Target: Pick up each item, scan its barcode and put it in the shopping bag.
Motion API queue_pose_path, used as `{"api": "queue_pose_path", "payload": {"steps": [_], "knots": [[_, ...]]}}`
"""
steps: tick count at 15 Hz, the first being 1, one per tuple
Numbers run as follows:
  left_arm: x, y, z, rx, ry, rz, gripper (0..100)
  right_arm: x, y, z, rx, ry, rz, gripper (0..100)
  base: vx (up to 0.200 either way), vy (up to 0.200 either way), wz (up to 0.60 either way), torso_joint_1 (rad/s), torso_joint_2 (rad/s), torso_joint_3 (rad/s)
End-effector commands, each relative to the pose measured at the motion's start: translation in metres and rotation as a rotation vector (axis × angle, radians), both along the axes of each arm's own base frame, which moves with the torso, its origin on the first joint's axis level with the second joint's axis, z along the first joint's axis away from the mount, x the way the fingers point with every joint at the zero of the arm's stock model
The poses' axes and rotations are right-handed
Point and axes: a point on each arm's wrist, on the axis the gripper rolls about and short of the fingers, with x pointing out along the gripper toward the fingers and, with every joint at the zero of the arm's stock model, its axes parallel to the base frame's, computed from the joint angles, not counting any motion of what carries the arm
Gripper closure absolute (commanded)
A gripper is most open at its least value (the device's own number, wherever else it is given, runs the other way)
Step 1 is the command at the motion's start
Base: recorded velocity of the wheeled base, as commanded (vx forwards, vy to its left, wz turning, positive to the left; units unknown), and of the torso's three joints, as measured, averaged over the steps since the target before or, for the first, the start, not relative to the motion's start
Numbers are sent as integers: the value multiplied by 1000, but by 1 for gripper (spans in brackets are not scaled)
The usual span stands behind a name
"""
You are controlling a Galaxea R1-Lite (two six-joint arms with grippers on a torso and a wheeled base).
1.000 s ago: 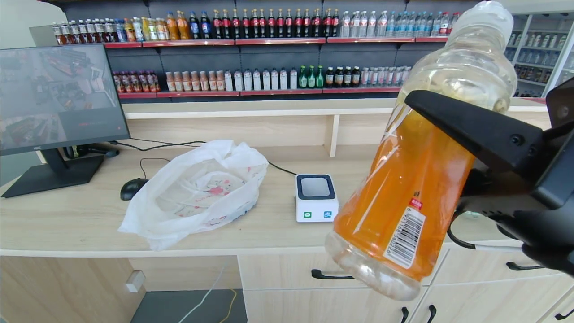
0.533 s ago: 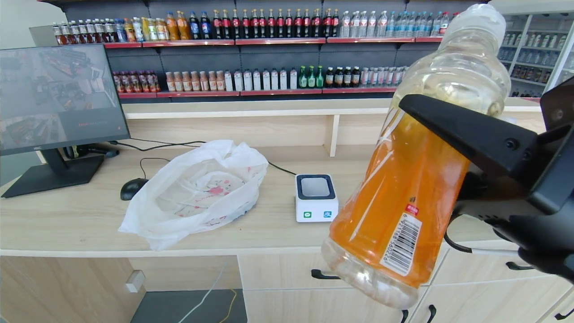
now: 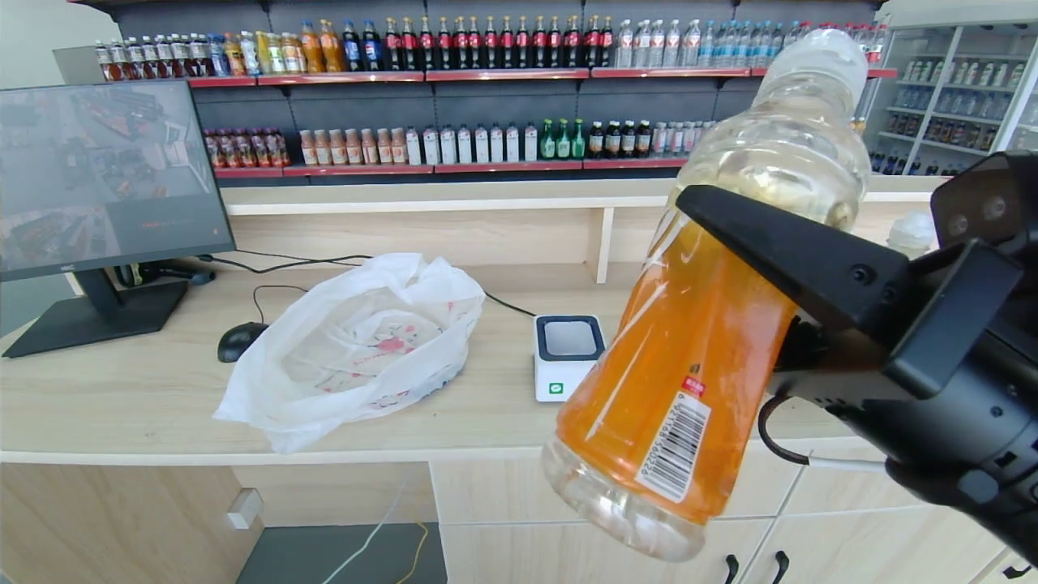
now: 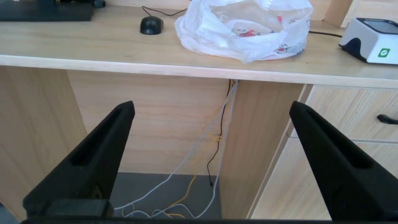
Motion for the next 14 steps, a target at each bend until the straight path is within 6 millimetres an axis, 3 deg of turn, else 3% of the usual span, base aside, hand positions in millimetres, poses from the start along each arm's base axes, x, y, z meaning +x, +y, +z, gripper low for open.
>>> {"api": "queue_pose_path", "payload": {"steps": [1, 14], "knots": [[0, 0, 0, 0, 0, 0, 0, 5, 8, -10, -33, 25, 5, 100, 0, 0, 0, 0, 0, 0], [0, 0, 0, 0, 0, 0, 0, 4, 7, -13, -50, 18, -2, 100, 0, 0, 0, 0, 0, 0]]}}
